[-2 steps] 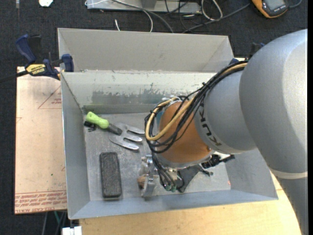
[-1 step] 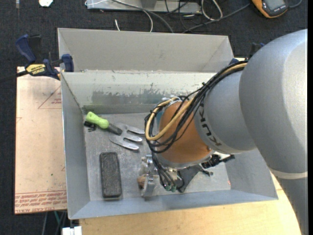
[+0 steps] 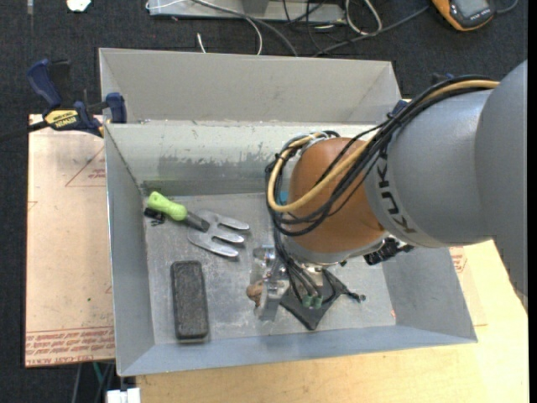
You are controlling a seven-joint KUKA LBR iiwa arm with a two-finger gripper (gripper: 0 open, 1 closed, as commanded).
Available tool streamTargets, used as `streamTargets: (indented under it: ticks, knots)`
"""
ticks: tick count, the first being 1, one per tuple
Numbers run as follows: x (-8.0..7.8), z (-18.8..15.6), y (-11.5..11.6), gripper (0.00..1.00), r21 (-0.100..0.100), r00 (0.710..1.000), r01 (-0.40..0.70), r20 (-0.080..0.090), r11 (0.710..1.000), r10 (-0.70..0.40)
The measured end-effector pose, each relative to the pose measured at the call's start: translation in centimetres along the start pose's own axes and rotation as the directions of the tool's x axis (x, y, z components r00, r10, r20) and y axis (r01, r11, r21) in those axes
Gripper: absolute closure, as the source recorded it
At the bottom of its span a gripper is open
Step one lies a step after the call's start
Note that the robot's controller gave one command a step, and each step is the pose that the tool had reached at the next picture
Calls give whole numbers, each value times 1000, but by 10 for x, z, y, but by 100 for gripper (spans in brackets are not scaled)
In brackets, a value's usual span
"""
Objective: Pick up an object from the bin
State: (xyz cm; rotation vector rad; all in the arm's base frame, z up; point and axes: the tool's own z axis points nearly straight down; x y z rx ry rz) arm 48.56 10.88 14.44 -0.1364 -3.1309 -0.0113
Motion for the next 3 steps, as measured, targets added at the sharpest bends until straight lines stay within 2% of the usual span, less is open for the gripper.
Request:
streamTargets:
  ticks: [1, 2, 3]
  knots:
    - [-1, -30, 1, 100, -2, 1000, 1, 4, 1000, -1]
    - [-19, -23, 4, 100, -4, 999, -37, 8, 999, 37]
    - [-17, -68, 4, 100, -1, 1000, -23, -1, 1000, 23]
